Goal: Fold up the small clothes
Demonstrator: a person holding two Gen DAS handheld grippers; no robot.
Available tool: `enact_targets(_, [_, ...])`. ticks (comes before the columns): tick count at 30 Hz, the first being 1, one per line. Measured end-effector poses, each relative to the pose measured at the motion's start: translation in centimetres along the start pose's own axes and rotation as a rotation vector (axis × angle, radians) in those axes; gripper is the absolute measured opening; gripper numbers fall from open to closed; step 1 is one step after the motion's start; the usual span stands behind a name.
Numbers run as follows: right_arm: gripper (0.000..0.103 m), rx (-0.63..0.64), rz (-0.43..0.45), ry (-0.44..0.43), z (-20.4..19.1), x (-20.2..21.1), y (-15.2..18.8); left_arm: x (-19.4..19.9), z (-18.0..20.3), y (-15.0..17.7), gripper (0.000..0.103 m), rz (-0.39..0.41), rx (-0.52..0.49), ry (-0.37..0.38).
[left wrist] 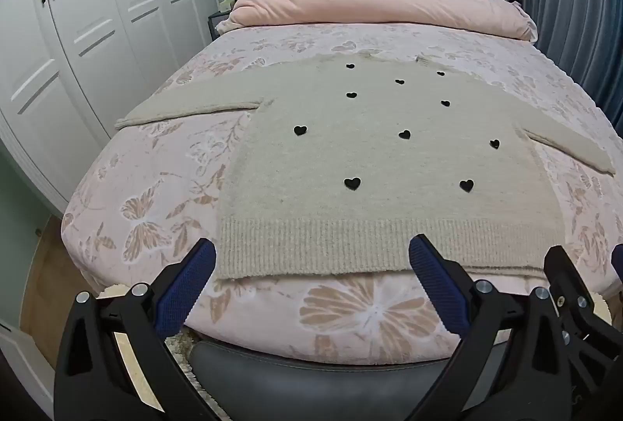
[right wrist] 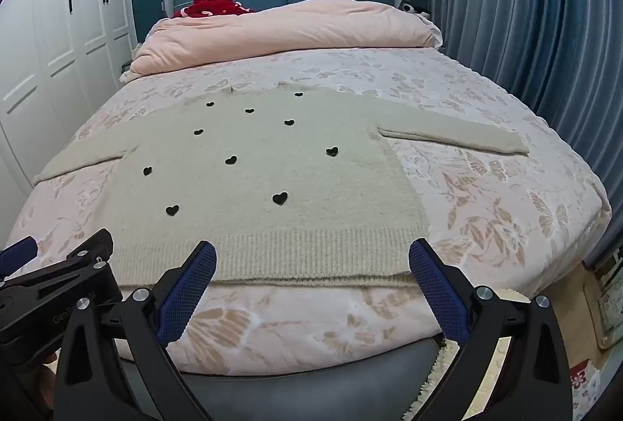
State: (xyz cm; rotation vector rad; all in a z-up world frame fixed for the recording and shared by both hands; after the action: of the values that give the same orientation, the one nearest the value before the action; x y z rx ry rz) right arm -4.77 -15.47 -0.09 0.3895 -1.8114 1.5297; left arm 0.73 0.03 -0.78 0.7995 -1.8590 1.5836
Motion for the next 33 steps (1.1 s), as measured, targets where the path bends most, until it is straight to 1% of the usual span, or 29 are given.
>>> enact_targets(8, [0.098, 0.003, 0.001, 0.006, -0.1, 0.3, -0.1, -0.1, 0.1, -0.2, 0.097, 0.012, -0.014, -0.009])
enact_targets(14, [0.098, 0.005, 0.001, 0.005, -0.3, 0.1, 0.0, -0.1, -1.0, -0.1, 0.097, 0.018, -0.009, -0.01])
enact_targets(15, [0.098, 0.004, 0.0, 0.004, -0.2, 0.1, 0.0, 0.2, -0.3, -0.1, 0.097, 0.019, -0.014, -0.016])
enact_targets(33, [0.098, 0.003, -0.004, 0.007, 0.1, 0.2, -0.1, 0.7, -0.4, -0.2, 0.097, 0.019, -0.014, -0.022])
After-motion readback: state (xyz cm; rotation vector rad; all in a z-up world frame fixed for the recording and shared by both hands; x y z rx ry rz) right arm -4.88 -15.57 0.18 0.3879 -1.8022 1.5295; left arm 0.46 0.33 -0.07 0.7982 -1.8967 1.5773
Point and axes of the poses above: each gripper's, at about its wrist camera, not at the fingertips, and x roughly against the way its jaws point, z to its right, y to its underside, the point moved 1 cm from there along -x, roughly the way its jaws point, and after that the axes turned 5 degrees about -y, right-handed, at the moved point
